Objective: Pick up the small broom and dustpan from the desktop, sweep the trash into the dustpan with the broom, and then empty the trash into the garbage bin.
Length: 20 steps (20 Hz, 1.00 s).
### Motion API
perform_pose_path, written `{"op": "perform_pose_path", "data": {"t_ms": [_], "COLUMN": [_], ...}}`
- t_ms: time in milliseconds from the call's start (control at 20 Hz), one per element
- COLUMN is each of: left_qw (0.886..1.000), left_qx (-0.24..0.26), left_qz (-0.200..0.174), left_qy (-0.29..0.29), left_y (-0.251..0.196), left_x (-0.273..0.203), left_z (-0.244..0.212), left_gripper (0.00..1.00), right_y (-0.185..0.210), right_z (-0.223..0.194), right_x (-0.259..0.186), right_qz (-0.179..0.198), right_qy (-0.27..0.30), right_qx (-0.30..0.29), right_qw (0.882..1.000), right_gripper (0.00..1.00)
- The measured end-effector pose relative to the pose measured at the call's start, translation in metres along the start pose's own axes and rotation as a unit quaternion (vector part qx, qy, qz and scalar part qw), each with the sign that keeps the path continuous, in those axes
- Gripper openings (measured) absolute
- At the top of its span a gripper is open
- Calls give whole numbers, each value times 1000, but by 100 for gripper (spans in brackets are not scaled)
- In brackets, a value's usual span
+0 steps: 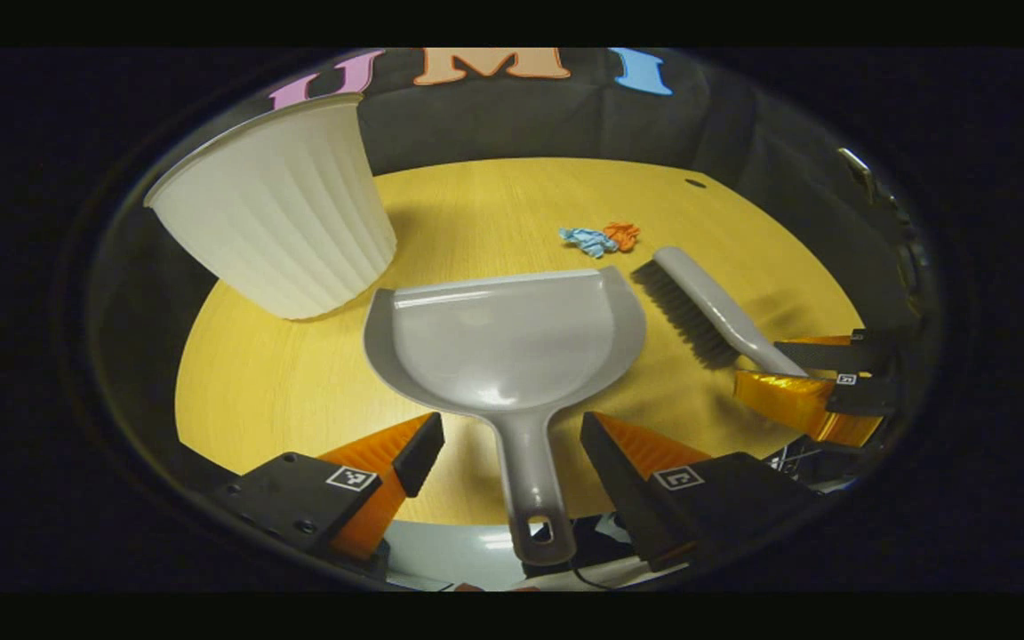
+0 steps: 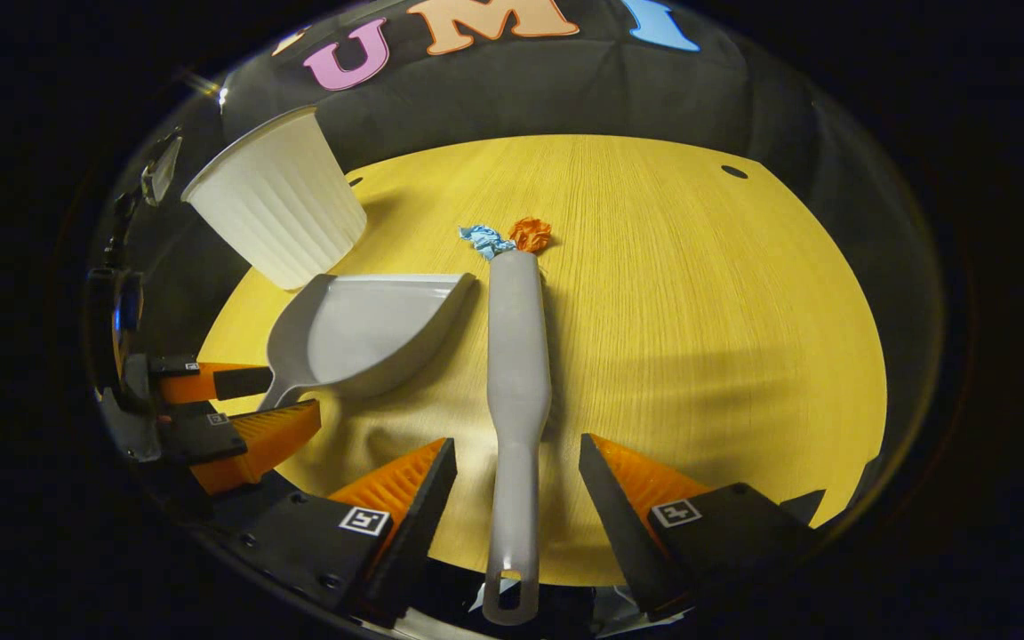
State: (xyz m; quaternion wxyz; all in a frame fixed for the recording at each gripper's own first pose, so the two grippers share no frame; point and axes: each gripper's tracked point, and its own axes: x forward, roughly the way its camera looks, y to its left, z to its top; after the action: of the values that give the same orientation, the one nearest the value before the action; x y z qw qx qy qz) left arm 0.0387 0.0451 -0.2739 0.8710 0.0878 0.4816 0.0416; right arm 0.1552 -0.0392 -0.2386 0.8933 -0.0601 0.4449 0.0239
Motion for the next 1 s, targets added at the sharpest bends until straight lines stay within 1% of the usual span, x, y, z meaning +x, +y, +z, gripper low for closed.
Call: {"op": "perform_pose_path", "data": {"t_ms": [50, 100, 150, 200, 250, 300, 350, 400, 450, 500, 550, 650, 700, 750, 900, 1000], "left_qw": [1000, 1000, 999, 999, 999, 998, 998, 998, 997, 997, 997, 998, 998, 998, 998, 999], "left_qx": [0, -3, -8, -13, -20, -26, -29, -27, -25, -26, -23, -19, -19, -18, -1, 3], "left_qz": [7, 10, 11, 13, 9, 5, 1, -1, -7, -5, -4, -7, -9, -12, -23, -29], "left_qy": [9, 17, 29, 39, 45, 52, 56, 62, 68, 76, 76, 65, 64, 62, 57, 46], "left_y": [4, 6, 6, 7, 6, 4, 2, 2, -1, -2, 0, 0, 1, 1, 3, 8], "left_x": [3, 7, 11, 15, 19, 20, 22, 22, 22, 23, 24, 25, 25, 24, 24, 23], "left_z": [-4, -5, -8, -11, -14, -17, -19, -21, -23, -27, -27, -25, -25, -25, -25, -21], "left_gripper": [96, 96, 95, 95, 88, 83, 71, 65, 51, 44, 36, 31, 32, 30, 29, 29], "right_y": [-1, 0, 1, 1, 2, 2, 2, 1, 0, -2, -1, -2, -2, -2, -5, -8], "right_z": [0, 1, 0, 0, -1, -2, -2, -3, -5, -4, -5, -3, -3, -3, -2, 4], "right_x": [1, 2, 5, 7, 8, 10, 10, 11, 15, 17, 12, 12, 12, 12, 11, 5], "right_qz": [-2, -2, -3, 0, 0, -2, -3, -3, -4, -4, -4, -2, -1, 0, 1, 3], "right_qy": [3, 8, 15, 21, 27, 30, 34, 38, 41, 43, 48, 47, 47, 46, 46, 35], "right_qx": [-2, -3, -5, -8, -9, -11, -13, -13, -10, -10, -8, -14, -14, -15, -18, -16], "right_qw": [1000, 1000, 1000, 1000, 1000, 999, 999, 999, 999, 999, 999, 999, 999, 999, 999, 999], "right_gripper": [89, 89, 80, 82, 82, 72, 58, 59, 41, 36, 29, 25, 24, 22, 20, 19]}}
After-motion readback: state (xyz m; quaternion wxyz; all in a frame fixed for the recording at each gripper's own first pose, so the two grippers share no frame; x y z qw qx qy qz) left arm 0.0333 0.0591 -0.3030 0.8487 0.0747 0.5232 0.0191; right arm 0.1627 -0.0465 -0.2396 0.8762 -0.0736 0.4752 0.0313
